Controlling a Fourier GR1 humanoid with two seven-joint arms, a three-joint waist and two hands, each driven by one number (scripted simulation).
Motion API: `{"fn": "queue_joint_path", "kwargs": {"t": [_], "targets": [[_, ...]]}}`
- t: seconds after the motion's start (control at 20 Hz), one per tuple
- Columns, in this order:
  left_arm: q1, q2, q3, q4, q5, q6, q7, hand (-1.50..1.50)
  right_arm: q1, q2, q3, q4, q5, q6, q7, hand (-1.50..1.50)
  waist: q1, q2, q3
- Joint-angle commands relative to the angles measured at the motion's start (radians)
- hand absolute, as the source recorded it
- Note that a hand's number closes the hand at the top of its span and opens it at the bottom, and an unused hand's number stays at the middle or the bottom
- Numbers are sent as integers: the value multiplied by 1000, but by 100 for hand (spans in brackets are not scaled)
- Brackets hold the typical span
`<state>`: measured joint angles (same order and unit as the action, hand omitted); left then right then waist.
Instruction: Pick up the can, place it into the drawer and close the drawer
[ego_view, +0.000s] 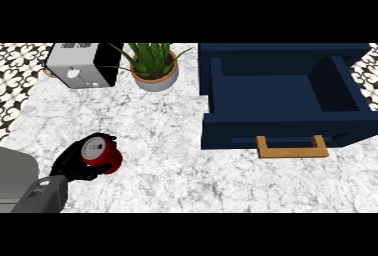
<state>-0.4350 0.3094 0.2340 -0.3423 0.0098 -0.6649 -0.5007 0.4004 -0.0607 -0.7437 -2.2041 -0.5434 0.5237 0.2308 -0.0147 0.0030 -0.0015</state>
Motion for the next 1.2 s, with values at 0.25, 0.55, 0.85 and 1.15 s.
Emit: {"fn": "queue_joint_path", "kwargs": {"t": [0.25, 0.55, 0.85, 1.15], "targets": [[-34, -47, -29, -48, 24, -156, -28, 150, 22, 40, 4, 1, -9, 49, -8, -150, -1, -1, 0], [-45, -115, 18, -214, 151, -94, 113, 150, 27, 51, -10, -4, 7, 32, -3, -150, 18, -8, 3], [-62, -261, 147, -293, 224, 384, 104, 150, 79, 60, 7, -76, -16, -1, 15, -150, 24, -16, 4], [22, -307, 35, -626, 256, 516, 215, 150, 134, 60, -17, -115, -60, 0, 11, -150, 22, -15, 3]]}}
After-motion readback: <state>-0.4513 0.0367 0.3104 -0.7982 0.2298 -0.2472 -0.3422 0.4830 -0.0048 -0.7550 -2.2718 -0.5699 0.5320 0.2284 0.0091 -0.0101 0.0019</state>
